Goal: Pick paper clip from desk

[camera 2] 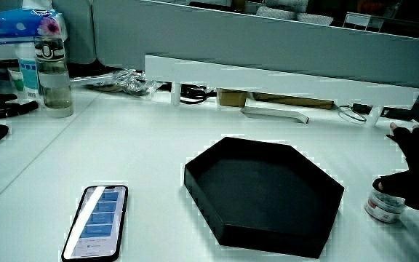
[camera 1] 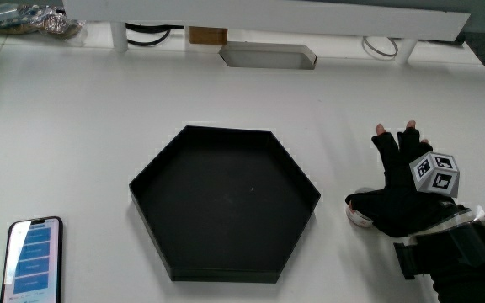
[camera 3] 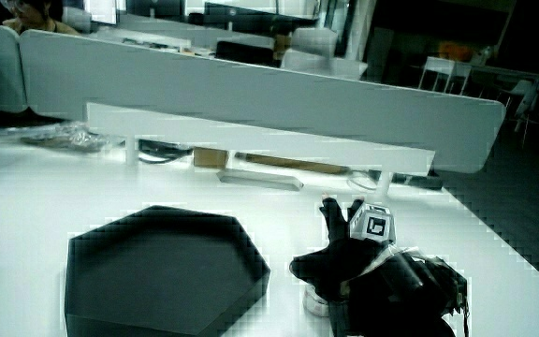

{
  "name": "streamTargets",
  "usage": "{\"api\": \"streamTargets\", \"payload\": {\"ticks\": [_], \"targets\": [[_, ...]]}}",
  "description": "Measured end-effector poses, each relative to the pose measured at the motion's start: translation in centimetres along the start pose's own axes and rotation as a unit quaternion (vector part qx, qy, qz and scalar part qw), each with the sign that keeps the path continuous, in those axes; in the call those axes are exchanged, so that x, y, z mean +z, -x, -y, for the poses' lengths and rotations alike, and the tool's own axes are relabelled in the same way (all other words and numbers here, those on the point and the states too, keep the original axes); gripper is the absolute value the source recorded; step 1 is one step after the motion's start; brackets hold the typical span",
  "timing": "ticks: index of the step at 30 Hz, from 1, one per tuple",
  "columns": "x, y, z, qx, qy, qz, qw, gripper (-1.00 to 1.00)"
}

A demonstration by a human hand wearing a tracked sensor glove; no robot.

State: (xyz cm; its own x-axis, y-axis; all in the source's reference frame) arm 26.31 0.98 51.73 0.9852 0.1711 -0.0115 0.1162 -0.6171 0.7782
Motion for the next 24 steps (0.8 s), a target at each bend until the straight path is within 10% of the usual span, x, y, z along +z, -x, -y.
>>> {"api": "streamTargets", "payload": {"ticks": [24], "targets": [[-3.5,-0.3,-0.9,-0.031,0.027,0.014,0.9991,0.00]]}}
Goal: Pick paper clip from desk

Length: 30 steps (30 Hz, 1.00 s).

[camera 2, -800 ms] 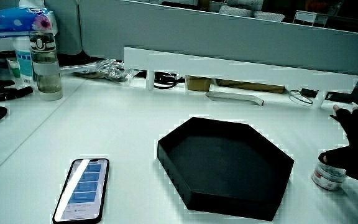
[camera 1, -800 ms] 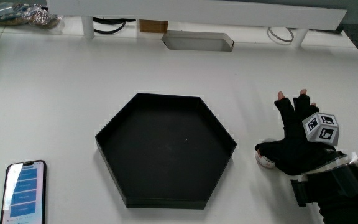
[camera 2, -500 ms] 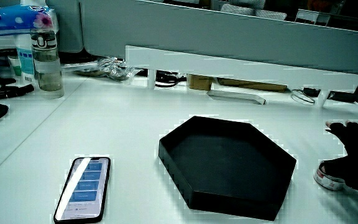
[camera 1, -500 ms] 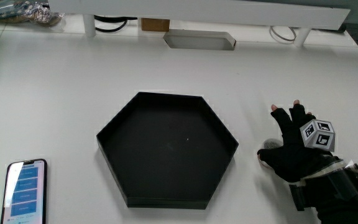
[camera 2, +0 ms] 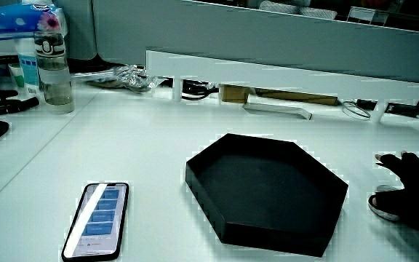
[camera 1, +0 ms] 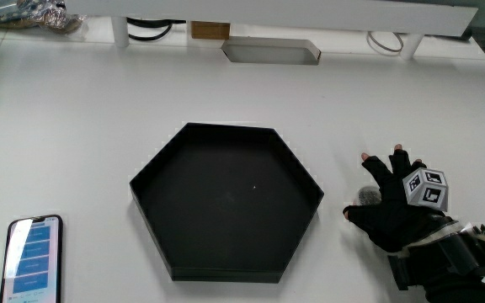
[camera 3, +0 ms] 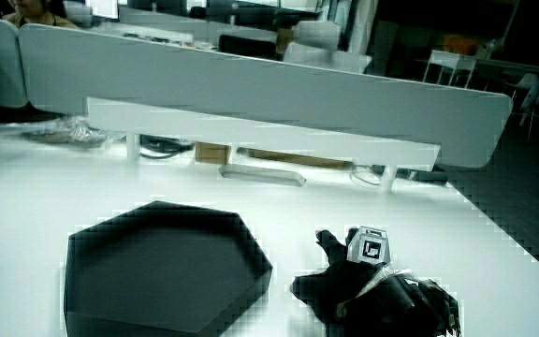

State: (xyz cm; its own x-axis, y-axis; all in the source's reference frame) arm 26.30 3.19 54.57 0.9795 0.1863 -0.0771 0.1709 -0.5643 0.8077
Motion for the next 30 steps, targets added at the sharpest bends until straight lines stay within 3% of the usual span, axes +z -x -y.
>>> {"api": "streamTargets", "payload": {"ticks": [2,11,16,19,25,28,29,30], "targets": [[-0.3,0.0,-0.1,-0.004,0.016,0.001,0.9999,0.00],[-1.0,-0.2,-0.3,-0.021,0.026,0.007,0.9994,0.00],[-1.7,-0.3,-0.3,-0.020,0.036,0.011,0.9991,0.00],[-1.9,-0.4,-0.2,-0.024,0.025,0.015,0.9993,0.00],[-2.4,-0.1,-0.4,-0.018,0.040,0.019,0.9989,0.00],[-2.9,-0.1,-0.8,-0.034,0.035,0.024,0.9985,0.21],[-2.7,-0.1,-0.7,-0.022,0.040,-0.002,0.9989,0.29],[-2.5,0.0,-0.6,-0.015,0.019,-0.006,0.9997,0.36]]}}
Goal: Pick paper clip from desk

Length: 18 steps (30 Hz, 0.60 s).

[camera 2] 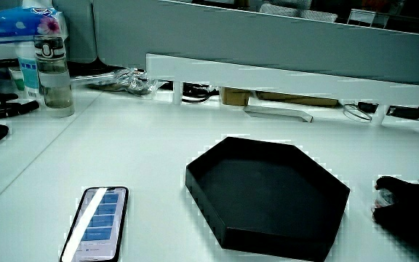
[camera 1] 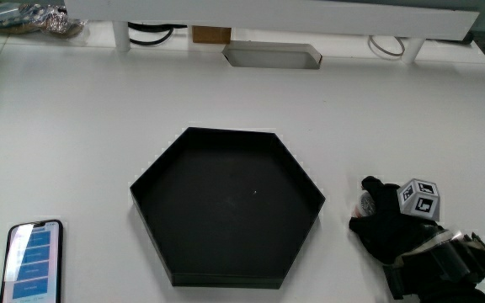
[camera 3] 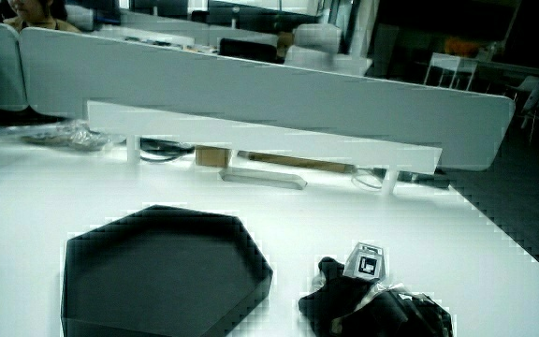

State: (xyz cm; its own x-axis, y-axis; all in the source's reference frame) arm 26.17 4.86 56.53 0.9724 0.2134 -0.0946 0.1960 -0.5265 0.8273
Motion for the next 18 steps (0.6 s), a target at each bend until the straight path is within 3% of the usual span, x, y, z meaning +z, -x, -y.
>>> {"api": "streamTargets", "payload": {"ticks": [1,2,3,4,6,9,18], "targets": [[0.18,0.34,-0.01,0.002,-0.003,0.032,0.9995,0.43],[0.58,0.49,0.34,0.003,-0.025,0.027,0.9993,0.50],[0.66,0.59,0.37,0.013,-0.017,0.009,0.9997,0.57],[0.73,0.80,0.47,0.012,-0.024,0.030,0.9992,0.64],[0.60,0.38,0.21,0.007,-0.020,0.014,0.9997,0.79],[0.76,0.48,0.18,0.015,-0.016,0.016,0.9996,1.00],[0.76,0.37,0.22,0.022,-0.017,0.012,0.9995,1.00]]}}
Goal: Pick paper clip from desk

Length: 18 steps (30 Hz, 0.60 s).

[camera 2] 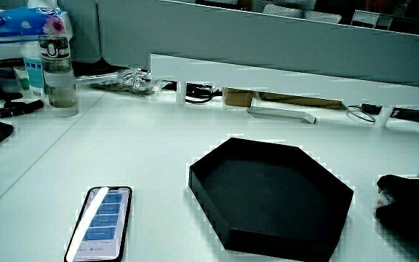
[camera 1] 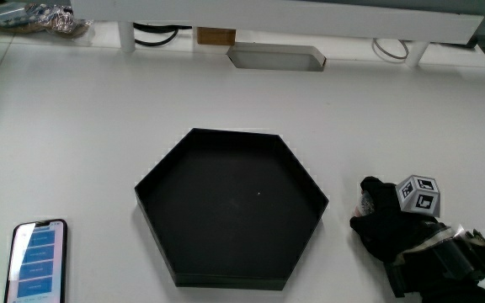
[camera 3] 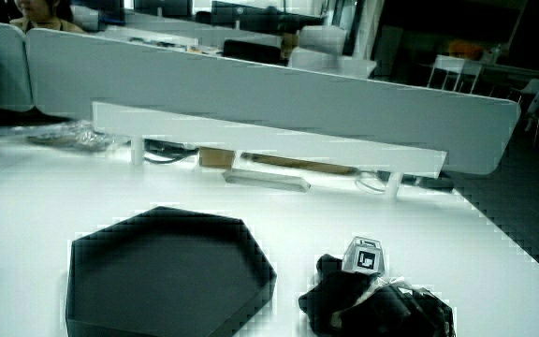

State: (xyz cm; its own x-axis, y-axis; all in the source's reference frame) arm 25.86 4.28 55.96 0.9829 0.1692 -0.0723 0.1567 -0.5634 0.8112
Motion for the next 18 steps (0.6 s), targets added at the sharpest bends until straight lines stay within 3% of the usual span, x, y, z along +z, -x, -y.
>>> {"api": "streamTargets", "payload": {"ticks": [1,3,4,5,6,9,10,12,13,14,18], "targets": [[0.3,0.3,0.1,0.002,0.004,0.004,1.0000,1.00],[1.1,0.6,0.1,0.003,-0.017,0.008,0.9998,1.00],[1.6,0.8,0.2,0.015,-0.004,-0.002,0.9999,1.00],[2.1,0.9,0.2,0.015,-0.025,0.002,0.9996,1.00],[2.8,1.0,0.4,0.009,-0.029,-0.001,0.9995,1.00],[4.8,2.1,1.2,0.041,-0.013,-0.031,0.9986,1.00],[5.3,2.6,1.5,0.039,-0.023,-0.026,0.9986,1.00],[5.6,3.5,1.3,0.079,0.010,-0.065,0.9947,1.00],[6.7,4.5,2.8,0.079,-0.029,-0.020,0.9962,1.00],[6.9,4.9,3.0,0.078,-0.040,-0.018,0.9960,1.00],[6.6,5.6,3.0,0.086,-0.027,-0.013,0.9958,1.00]]}}
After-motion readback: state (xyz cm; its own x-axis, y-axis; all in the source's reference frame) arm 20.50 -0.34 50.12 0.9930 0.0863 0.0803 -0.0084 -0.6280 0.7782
